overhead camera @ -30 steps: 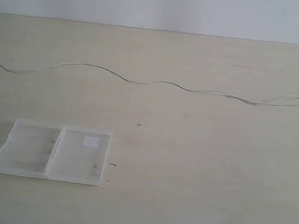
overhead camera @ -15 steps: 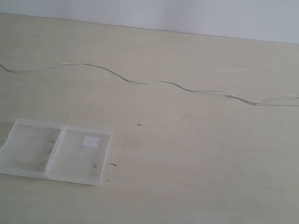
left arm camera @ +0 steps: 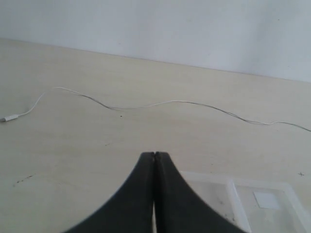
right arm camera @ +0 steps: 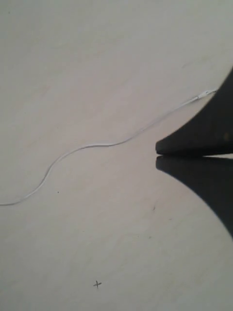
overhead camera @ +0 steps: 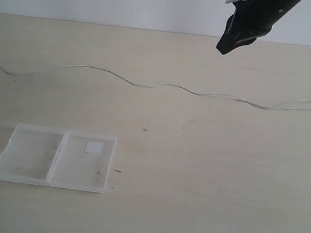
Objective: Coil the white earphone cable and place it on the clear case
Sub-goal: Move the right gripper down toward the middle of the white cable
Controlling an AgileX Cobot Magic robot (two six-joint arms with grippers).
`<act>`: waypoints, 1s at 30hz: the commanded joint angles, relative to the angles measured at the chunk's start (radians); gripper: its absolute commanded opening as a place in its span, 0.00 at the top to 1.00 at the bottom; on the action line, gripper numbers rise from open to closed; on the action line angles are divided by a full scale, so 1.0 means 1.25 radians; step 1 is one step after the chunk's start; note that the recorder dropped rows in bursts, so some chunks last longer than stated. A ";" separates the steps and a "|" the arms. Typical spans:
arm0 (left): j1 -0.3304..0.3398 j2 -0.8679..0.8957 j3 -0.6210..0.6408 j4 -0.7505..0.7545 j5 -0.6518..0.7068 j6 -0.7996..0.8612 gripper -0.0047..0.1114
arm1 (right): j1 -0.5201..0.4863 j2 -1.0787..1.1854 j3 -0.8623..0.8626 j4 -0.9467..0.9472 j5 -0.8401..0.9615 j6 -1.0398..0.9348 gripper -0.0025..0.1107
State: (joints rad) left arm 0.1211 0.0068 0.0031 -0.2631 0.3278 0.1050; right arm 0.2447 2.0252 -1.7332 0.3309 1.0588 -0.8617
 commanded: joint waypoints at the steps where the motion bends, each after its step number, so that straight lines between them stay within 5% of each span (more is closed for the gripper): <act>1: 0.002 -0.005 -0.002 -0.007 -0.010 -0.004 0.96 | 0.009 0.001 -0.009 0.005 -0.002 -0.006 0.98; 15: 0.002 -0.005 -0.002 -0.007 -0.010 -0.004 0.96 | 0.009 0.005 -0.017 0.033 -0.068 -0.052 0.98; 25: 0.002 -0.005 -0.002 -0.007 -0.010 -0.004 0.96 | 0.014 0.163 -0.176 -0.008 0.130 -0.005 0.98; 30: 0.002 -0.005 -0.002 -0.007 -0.010 -0.004 0.96 | 0.052 0.198 -0.176 -0.049 0.111 -0.005 0.87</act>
State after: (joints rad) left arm 0.1211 0.0068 0.0031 -0.2631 0.3278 0.1050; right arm 0.2751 2.2570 -1.9425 0.2955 1.2063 -0.8712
